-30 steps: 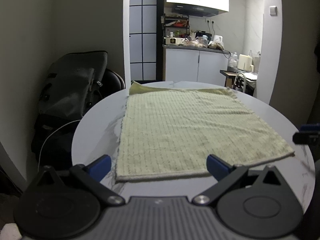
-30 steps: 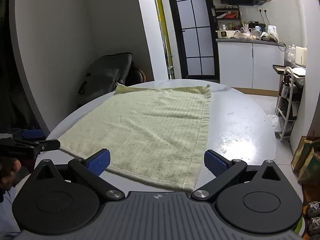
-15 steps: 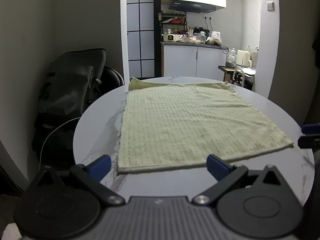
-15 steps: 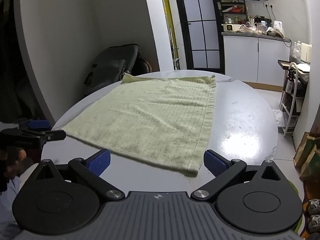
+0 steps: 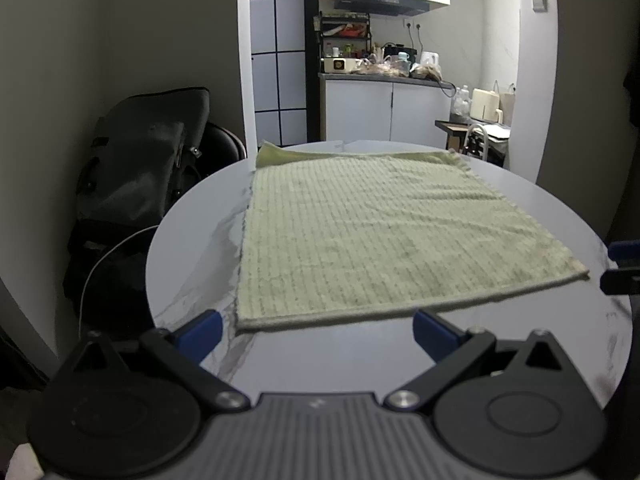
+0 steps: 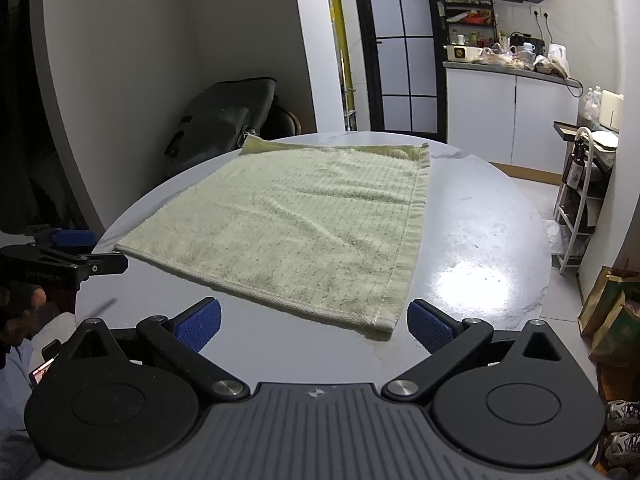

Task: Fold towel
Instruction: 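Move both grippers over the spread yellow towel toward one of its edges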

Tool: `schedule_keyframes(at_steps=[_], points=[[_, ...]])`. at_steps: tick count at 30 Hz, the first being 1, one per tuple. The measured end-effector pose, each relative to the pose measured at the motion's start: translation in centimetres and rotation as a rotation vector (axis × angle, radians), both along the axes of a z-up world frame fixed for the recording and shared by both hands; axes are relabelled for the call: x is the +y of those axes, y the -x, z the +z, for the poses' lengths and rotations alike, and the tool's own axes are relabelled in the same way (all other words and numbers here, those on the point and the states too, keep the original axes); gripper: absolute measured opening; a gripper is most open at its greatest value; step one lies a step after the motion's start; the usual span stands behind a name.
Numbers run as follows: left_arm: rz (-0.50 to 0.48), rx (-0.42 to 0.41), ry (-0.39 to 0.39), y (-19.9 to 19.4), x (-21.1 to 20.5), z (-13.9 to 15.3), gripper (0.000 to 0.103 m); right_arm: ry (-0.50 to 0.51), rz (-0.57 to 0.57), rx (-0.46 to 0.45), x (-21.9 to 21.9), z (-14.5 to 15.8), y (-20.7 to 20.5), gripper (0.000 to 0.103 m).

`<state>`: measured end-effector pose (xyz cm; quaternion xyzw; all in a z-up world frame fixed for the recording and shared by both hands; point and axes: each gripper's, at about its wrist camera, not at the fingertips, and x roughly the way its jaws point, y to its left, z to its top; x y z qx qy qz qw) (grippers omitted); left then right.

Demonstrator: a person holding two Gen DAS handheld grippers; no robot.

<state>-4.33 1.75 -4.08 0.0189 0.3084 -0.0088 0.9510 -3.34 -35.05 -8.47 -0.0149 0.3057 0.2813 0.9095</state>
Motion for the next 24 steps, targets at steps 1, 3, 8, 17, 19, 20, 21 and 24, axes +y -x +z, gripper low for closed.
schedule_keyframes(at_steps=[1, 3, 8, 17, 19, 20, 21, 24], points=[[-0.002, 0.001, 0.001, 0.0, 0.0, 0.0, 0.103, 0.001, 0.001, 0.002, 0.0, 0.0, 0.0, 0.102], [-0.004, 0.001, 0.002, 0.0, 0.1, 0.0, 0.103, 0.002, 0.002, 0.007, 0.0, -0.1, -0.1, 0.102], [-0.009, 0.009, -0.002, -0.3, 0.2, -0.2, 0.103, 0.001, 0.004, 0.009, 0.0, -0.1, -0.1, 0.102], [-0.025, 0.011, 0.025, -0.9, 0.6, -0.3, 0.103, 0.025, -0.005, 0.010, 0.0, -0.1, -0.1, 0.102], [-0.030, 0.016, 0.040, -1.2, 0.9, -0.3, 0.103, 0.036, -0.007, 0.008, 0.1, -0.1, -0.1, 0.100], [-0.032, 0.018, 0.045, -1.3, 1.1, -0.3, 0.103, 0.043, -0.008, 0.006, 0.2, -0.1, -0.1, 0.097], [-0.034, 0.020, 0.050, -1.4, 1.2, -0.3, 0.102, 0.052, -0.009, 0.004, 0.3, 0.0, -0.2, 0.093], [-0.039, 0.024, 0.049, -1.8, 1.4, -0.4, 0.095, 0.087, -0.009, 0.000, 0.6, -0.1, -0.3, 0.083]])
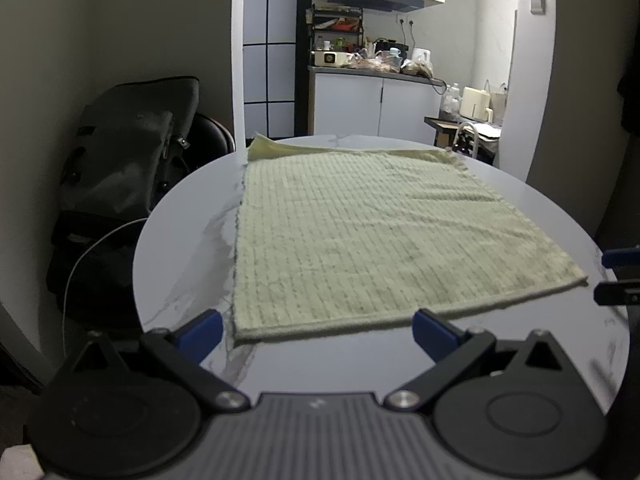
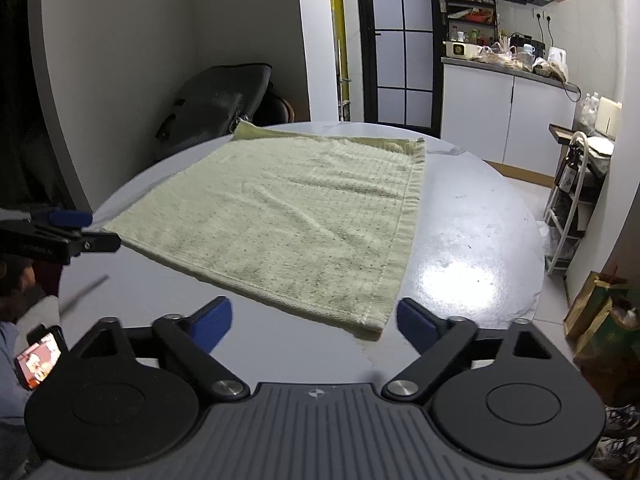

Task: Fold towel
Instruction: 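Move both grippers over the spread yellow towel toward one of its edges, then grasp the towel edge with the left gripper while the right gripper grasps a corner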

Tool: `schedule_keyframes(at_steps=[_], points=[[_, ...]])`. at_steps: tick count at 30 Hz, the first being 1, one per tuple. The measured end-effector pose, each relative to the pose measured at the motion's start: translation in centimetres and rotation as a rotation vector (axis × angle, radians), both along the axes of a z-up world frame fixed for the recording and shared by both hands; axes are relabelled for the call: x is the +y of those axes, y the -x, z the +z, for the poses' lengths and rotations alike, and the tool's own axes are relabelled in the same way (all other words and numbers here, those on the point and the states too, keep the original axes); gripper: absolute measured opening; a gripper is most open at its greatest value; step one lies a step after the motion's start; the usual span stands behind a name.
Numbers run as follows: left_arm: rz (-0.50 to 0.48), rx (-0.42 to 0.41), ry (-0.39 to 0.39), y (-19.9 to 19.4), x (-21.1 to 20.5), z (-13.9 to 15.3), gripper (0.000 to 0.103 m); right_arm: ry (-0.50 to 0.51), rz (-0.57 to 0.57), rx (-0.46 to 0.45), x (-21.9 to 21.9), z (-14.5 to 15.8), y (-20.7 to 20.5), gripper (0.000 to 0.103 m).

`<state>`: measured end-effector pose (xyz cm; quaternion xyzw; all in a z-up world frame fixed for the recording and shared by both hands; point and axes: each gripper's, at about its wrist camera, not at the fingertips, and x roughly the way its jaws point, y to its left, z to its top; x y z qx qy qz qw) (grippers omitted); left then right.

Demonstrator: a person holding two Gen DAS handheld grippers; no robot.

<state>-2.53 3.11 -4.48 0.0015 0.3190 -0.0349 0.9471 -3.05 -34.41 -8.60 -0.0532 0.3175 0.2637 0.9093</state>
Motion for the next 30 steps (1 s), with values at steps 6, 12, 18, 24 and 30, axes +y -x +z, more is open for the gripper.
schedule_keyframes(at_steps=[6, 12, 18, 24, 30], points=[[0.024, 0.027, 0.056, -0.8, 1.0, -0.3, 0.088, 0.031, -0.020, 0.000, 0.1, -0.2, -0.7, 0.076], [0.084, 0.041, 0.068, -1.6, 1.4, -0.3, 0.086, -0.009, -0.055, 0.035, -0.8, -0.9, -1.6, 0.074], [0.077, 0.007, 0.044, -1.1, 0.8, -0.5, 0.071, 0.011, -0.053, 0.011, -0.8, -1.8, -1.7, 0.074], [0.081, -0.007, 0.019, -1.1, 0.9, -0.4, 0.035, 0.038, -0.064, -0.039, -0.8, -1.9, -1.8, 0.046], [0.049, -0.009, 0.050, -0.6, 0.9, -0.4, 0.008, 0.022, -0.073, -0.062, -1.2, -1.9, -1.7, 0.016]])
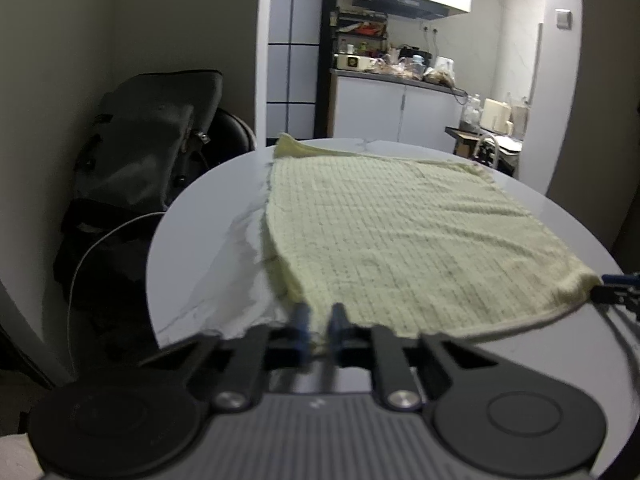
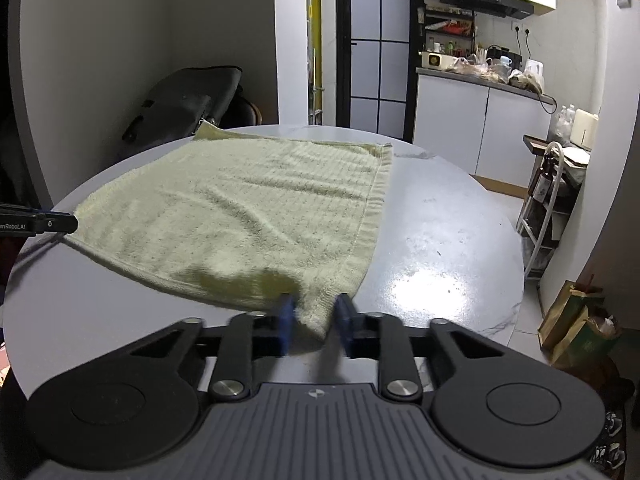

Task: Fold towel
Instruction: 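Grasp the towel edge with the left gripper while the right gripper grasps a corner, then lift the towel corner with the right gripper while the left gripper holds the edge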

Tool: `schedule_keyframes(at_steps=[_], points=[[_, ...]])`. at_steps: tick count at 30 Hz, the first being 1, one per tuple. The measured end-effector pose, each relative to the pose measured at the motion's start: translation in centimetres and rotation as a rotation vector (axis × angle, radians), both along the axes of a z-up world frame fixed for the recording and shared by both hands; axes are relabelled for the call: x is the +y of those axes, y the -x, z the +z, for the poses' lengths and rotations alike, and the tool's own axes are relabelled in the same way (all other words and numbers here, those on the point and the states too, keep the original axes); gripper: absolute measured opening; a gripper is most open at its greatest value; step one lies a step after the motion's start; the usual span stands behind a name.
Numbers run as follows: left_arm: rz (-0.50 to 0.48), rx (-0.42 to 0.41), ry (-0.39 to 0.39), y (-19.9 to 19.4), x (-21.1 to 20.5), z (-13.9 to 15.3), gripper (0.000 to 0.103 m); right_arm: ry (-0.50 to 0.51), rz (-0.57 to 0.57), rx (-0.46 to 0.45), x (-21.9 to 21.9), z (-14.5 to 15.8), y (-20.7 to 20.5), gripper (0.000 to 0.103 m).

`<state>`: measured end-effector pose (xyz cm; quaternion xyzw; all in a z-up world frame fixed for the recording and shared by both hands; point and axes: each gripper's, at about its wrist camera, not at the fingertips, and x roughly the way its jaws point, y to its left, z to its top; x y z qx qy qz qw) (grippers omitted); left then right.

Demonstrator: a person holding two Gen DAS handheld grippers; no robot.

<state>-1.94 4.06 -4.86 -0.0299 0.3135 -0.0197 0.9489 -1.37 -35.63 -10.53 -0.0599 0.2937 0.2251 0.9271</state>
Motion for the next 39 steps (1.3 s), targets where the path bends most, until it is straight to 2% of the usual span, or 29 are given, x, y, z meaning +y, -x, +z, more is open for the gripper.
schedule_keyframes(at_steps=[2, 9, 15, 24, 28, 31, 32, 33, 35, 39], points=[[-0.007, -0.001, 0.008, 0.1, -0.1, 0.0, 0.008, -0.002, 0.002, -0.001, -0.1, 0.1, 0.1, 0.012], [-0.029, 0.001, 0.030, 0.6, -0.1, 0.1, 0.008, -0.003, 0.003, -0.028, -0.7, 0.8, 0.7, 0.009], [-0.065, 0.006, 0.006, 0.7, -0.7, 0.1, 0.008, -0.006, -0.006, -0.038, -1.5, 1.5, 1.0, 0.009], [-0.087, 0.008, -0.014, 1.2, -0.5, 0.7, 0.008, 0.012, 0.005, -0.002, -2.2, 1.9, 1.1, 0.009], [-0.092, 0.019, -0.011, 0.9, 0.3, 0.3, 0.004, 0.014, 0.010, 0.027, -1.7, 1.5, 1.1, 0.010], [-0.082, 0.022, -0.006, 0.6, 0.6, 0.1, 0.004, 0.011, -0.003, 0.042, -1.4, 1.3, 1.0, 0.013], [-0.080, 0.020, -0.002, 0.5, 0.7, 0.1, 0.004, 0.012, -0.004, 0.039, -1.3, 1.3, 1.0, 0.018], [-0.080, 0.021, 0.001, 0.3, 0.8, 0.2, 0.007, 0.012, -0.007, 0.037, -1.3, 1.3, 1.0, 0.028], [-0.082, 0.023, 0.003, 0.2, 0.7, 0.1, 0.011, 0.011, -0.016, 0.037, -1.5, 1.2, 1.1, 0.039], [-0.095, 0.025, -0.004, -0.2, 0.3, -0.3, 0.014, -0.001, -0.030, 0.038, -1.9, 1.2, 1.0, 0.040]])
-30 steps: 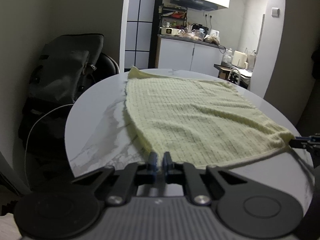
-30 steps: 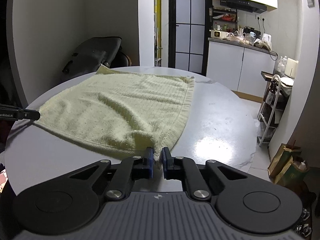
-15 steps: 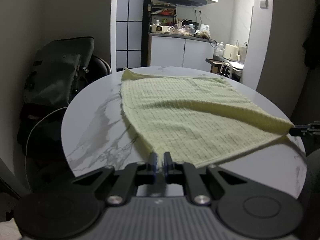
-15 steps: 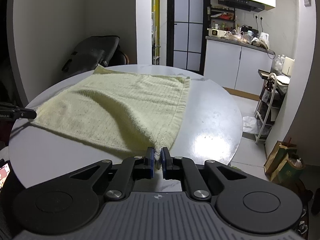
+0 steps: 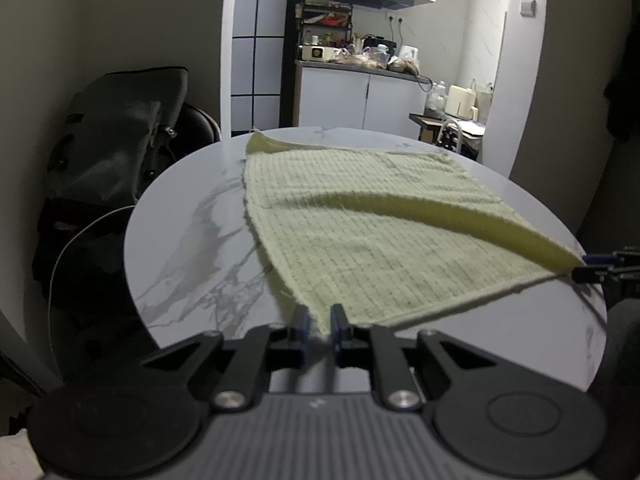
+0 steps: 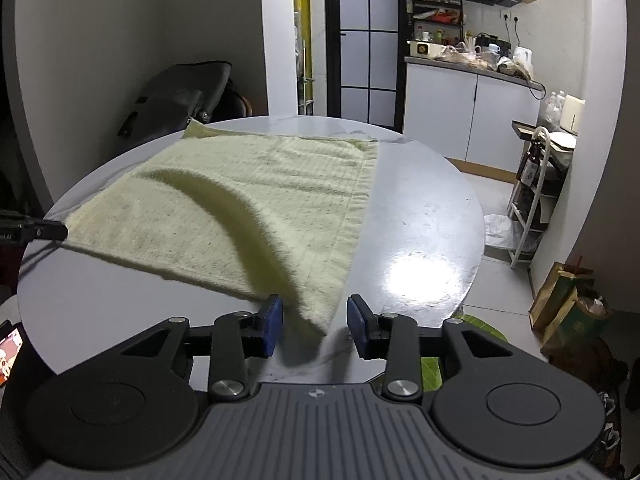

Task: Fold towel
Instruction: 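Lift the towel corner with the right gripper while the left gripper holds the edge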

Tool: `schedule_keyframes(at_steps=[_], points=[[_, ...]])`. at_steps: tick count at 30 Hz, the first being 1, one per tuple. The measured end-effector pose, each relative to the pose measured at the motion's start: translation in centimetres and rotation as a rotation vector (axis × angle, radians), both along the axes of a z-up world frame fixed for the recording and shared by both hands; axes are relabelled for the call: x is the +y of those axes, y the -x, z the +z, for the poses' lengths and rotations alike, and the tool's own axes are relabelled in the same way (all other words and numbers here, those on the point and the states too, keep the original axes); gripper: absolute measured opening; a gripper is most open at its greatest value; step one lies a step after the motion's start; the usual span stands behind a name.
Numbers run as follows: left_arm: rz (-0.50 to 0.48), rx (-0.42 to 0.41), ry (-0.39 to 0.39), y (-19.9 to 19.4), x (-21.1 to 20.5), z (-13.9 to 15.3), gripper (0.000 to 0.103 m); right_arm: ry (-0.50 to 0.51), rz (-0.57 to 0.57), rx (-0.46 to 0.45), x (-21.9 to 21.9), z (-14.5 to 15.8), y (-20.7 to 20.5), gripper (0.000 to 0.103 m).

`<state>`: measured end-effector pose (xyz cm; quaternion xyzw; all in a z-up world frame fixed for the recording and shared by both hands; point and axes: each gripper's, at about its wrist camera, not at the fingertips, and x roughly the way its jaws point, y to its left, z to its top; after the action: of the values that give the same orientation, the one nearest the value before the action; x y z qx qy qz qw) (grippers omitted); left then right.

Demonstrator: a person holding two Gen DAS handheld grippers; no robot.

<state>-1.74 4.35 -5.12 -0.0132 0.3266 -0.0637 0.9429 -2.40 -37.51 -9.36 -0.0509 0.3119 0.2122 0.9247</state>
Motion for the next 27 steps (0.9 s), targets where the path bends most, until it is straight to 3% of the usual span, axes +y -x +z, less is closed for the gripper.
schedule_keyframes(at_steps=[2, 4, 25, 27], points=[[-0.002, -0.002, -0.006, -0.2, -0.1, -0.2, 0.013, -0.004, 0.003, 0.001, 0.0, -0.1, -0.1, 0.040], [-0.005, 0.000, -0.021, -0.1, -0.4, -0.2, 0.003, -0.001, 0.007, 0.002, 0.1, -0.2, -0.2, 0.040], [0.005, 0.009, -0.042, 0.9, 1.4, 0.3, 0.002, 0.037, 0.081, 0.011, 0.4, -0.5, 0.5, 0.039], [0.006, 0.008, -0.041, 0.9, 1.4, 0.3, 0.002, 0.040, 0.085, 0.012, 0.4, -0.5, 0.4, 0.033]])
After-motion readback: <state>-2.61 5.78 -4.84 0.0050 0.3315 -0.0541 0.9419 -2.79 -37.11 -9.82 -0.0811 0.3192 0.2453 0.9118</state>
